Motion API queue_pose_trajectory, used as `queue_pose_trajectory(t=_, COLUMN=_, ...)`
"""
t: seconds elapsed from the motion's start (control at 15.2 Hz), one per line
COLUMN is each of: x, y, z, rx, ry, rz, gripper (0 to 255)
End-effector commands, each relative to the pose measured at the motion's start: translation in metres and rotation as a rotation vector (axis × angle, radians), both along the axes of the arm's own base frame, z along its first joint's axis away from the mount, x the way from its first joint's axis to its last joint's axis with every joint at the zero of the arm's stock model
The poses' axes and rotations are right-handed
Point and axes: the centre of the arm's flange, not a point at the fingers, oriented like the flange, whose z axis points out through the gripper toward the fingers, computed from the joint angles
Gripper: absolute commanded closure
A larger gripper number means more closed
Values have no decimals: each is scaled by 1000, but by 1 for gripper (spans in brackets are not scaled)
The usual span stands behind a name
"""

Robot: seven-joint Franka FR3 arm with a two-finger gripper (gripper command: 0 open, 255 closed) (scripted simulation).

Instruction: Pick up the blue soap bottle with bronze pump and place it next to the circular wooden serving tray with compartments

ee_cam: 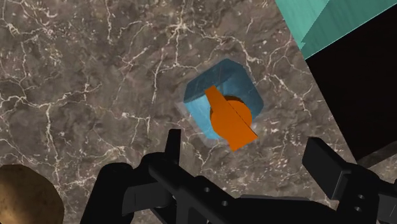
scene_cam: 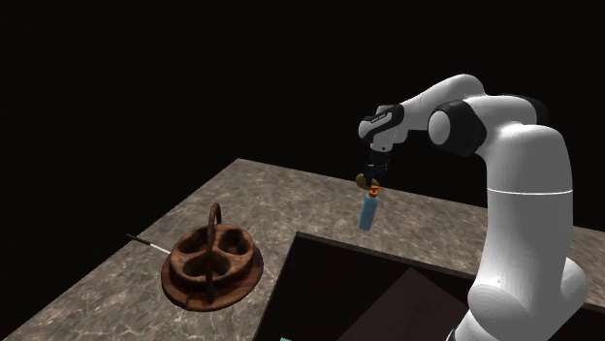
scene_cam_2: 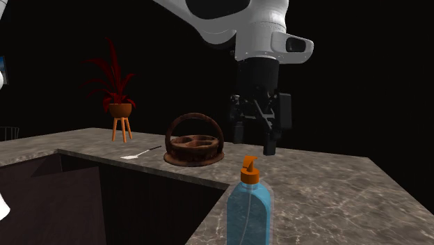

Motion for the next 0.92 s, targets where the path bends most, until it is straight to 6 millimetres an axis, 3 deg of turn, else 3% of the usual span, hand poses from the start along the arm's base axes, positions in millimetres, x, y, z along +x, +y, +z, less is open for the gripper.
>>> queue_pose_trajectory(t=0.0, x=0, y=-1, z=-10, rx=0, ry=0, rz=1, gripper=0)
queue_pose_trajectory(t=0.26, x=-2, y=-2, z=-34, rx=0, ry=0, rz=1, gripper=0)
queue_pose_trajectory(t=0.79, x=-2, y=-2, z=-34, rx=0, ry=0, rz=1, gripper=0)
queue_pose_trajectory(t=0.86, x=-2, y=-2, z=-34, rx=0, ry=0, rz=1, gripper=255)
